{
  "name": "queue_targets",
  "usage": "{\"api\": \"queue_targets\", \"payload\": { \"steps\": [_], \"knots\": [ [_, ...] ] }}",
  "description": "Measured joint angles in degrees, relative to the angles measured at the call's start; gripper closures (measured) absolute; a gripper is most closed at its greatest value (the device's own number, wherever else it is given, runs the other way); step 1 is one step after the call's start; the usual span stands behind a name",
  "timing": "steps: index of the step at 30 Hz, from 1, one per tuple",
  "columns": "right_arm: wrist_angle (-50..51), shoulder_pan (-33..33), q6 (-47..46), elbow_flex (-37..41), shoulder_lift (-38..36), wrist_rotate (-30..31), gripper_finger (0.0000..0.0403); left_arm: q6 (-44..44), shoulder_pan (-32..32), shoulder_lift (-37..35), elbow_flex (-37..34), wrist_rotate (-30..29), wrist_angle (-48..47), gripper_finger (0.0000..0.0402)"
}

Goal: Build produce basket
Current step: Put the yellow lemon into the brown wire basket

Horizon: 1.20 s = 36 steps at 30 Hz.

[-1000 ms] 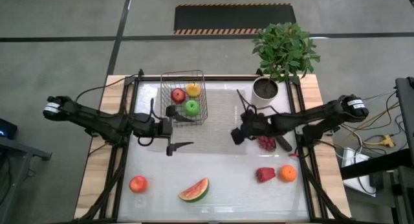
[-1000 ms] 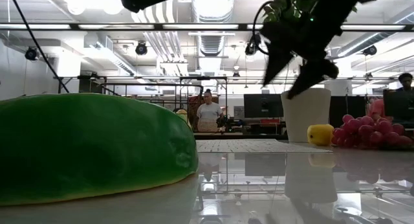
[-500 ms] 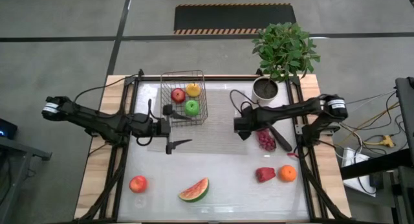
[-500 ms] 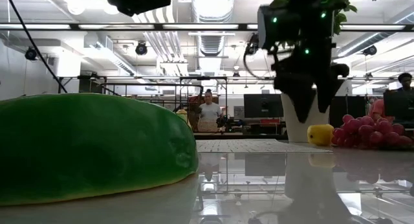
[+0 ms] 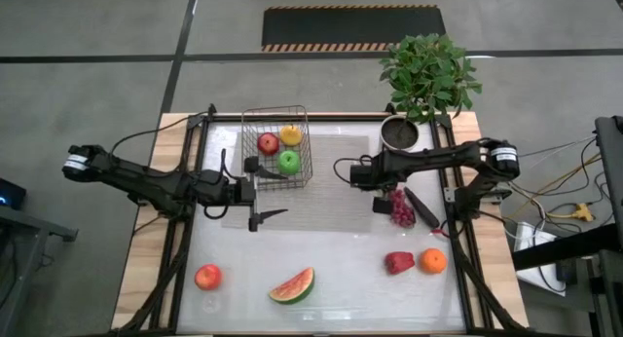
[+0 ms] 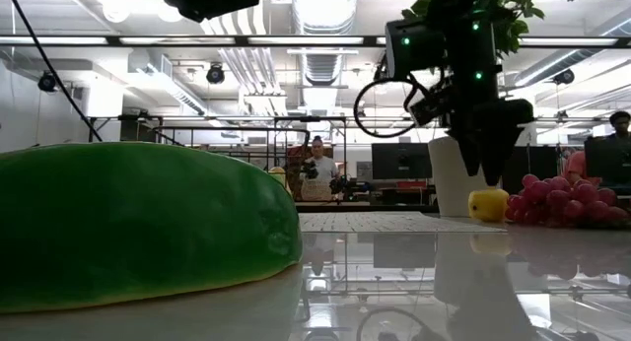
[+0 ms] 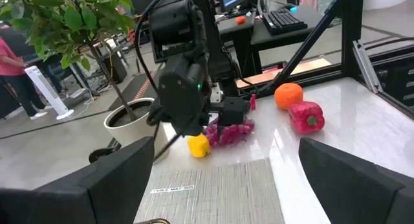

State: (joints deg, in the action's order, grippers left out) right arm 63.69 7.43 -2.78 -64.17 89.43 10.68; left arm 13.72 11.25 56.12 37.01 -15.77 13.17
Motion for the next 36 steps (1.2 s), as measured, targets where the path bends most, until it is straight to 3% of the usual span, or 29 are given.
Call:
{"api": "queue_targets", "payload": {
  "steps": [4, 21, 36],
  "knots": [
    [0.1, 2.1, 5.2, 2.0, 0.3, 1.2, 0.0037, 0.5, 0.0, 0.0, 0.0, 0.0, 0.0, 0.0036],
    [-7.3, 4.6, 10.2, 5.6, 0.2, 4.3, 0.0042, 3.7, 0.0, 0.0, 0.0, 0.0, 0.1, 0.0036],
    [-7.6, 4.5, 8.8, 5.7, 0.2, 3.0, 0.0173, 4.7, 0.0, 0.0, 0.0, 0.0, 0.4, 0.0036]
  ]
}}
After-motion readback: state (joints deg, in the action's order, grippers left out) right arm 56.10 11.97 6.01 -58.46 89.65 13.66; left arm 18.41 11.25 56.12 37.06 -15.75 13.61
